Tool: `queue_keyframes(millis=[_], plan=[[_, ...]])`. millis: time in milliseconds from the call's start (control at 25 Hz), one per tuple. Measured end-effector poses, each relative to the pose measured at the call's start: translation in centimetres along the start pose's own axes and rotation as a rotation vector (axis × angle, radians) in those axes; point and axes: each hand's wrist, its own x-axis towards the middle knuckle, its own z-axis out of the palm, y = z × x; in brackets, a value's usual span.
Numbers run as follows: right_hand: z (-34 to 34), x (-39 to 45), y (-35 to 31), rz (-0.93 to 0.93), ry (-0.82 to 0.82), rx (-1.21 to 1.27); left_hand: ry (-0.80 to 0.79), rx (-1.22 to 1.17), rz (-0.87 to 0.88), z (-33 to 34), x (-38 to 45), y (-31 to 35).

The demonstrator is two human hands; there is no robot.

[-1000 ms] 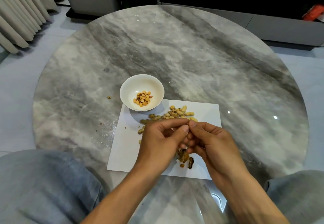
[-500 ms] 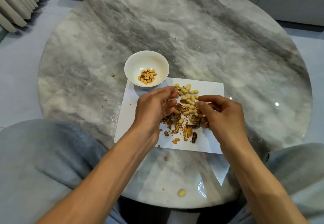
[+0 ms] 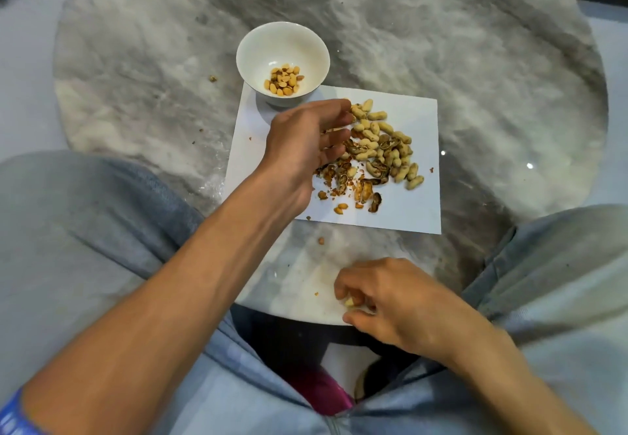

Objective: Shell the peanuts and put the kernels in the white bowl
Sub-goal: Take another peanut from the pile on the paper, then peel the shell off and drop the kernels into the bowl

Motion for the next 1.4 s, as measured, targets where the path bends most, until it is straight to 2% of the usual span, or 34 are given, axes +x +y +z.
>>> queue_keyframes(millis=[200, 440, 680, 760, 840, 960, 1040, 1120, 1280, 1400], plan=[[0.8, 1.0, 0.4, 0.006, 0.113, -0.066, -0.012, 0.014, -0.004, -0.1, 0.2, -0.1], [1.7, 1.6, 0.4, -0.111, 0.232, -0.122, -0.018, 0.034, -0.003, 0.0, 0.2, -0.1], [2.0, 2.6, -0.4, 0.064, 0.357, -0.145, -0.01, 0.032, 0.01, 0.0, 0.1, 0.0], [0.5, 2.7, -0.3, 0.199, 0.365, -0.01, -0.002, 0.016, 0.016, 0.0, 0.0, 0.3], [-2.0, 2.8, -0.7, 0.279, 0.449, 0.201, 0.014, -0.014, 0.032, -0.1, 0.0, 0.5], [-7.1, 5.3, -1.1, 0.302, 0.663, 0.726, 0.07, -0.075, 0.064, -0.6, 0.2, 1.3], [-10.0, 7.5, -1.0, 0.285, 0.648, 1.067, 0.095, -0.107, 0.08, -1.1, 0.3, 1.9], [-11.0, 8.7, -0.8, 0.26, 0.602, 1.277, 0.074, -0.103, 0.084, -1.3, 0.3, 2.1], [-10.0, 8.8, 0.3, 0.253, 0.603, 1.453, -0.063, 0.057, 0.108, -0.8, 0.2, 1.6], [-9.8, 8.6, 0.9, 0.248, 0.637, 1.452, -0.058, 0.209, 0.173, -0.6, 0.0, 1.4]])
